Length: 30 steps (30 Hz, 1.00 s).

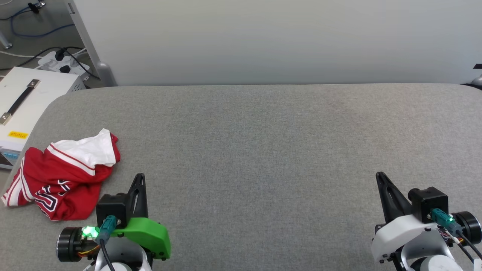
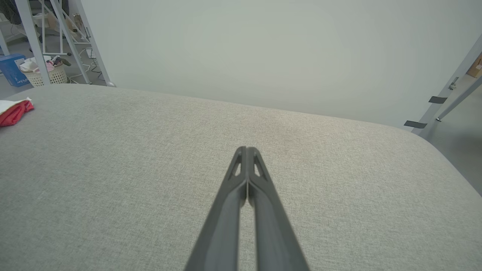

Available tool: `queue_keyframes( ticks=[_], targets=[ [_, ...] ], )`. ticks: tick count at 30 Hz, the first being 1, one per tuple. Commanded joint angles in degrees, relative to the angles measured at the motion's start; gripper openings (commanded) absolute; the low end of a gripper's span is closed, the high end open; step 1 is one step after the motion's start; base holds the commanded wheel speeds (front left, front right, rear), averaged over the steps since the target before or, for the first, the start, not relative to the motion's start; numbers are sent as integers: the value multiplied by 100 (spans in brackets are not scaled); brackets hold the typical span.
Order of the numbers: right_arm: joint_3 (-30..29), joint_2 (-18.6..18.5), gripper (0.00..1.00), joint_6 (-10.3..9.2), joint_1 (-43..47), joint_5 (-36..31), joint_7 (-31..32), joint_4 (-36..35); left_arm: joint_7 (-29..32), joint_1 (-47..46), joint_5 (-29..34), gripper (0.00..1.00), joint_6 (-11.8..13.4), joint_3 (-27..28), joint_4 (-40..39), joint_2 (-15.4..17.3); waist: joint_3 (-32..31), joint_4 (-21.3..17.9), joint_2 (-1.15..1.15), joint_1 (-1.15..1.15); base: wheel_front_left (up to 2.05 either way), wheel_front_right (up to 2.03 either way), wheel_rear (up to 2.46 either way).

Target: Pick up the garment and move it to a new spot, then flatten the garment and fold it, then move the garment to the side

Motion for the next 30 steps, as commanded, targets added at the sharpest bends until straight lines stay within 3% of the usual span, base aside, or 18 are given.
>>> queue_keyframes(
  ticks=[1,30],
  targets=[
    [4,0,0,-4,-91,-55,16,-27,-5,-48,54,0,24,4,-13,-25,0,0,0,0,0,0,0],
    [4,0,0,-4,-91,-55,16,-27,-5,-48,54,0,24,4,-13,-25,0,0,0,0,0,0,0]
  ],
)
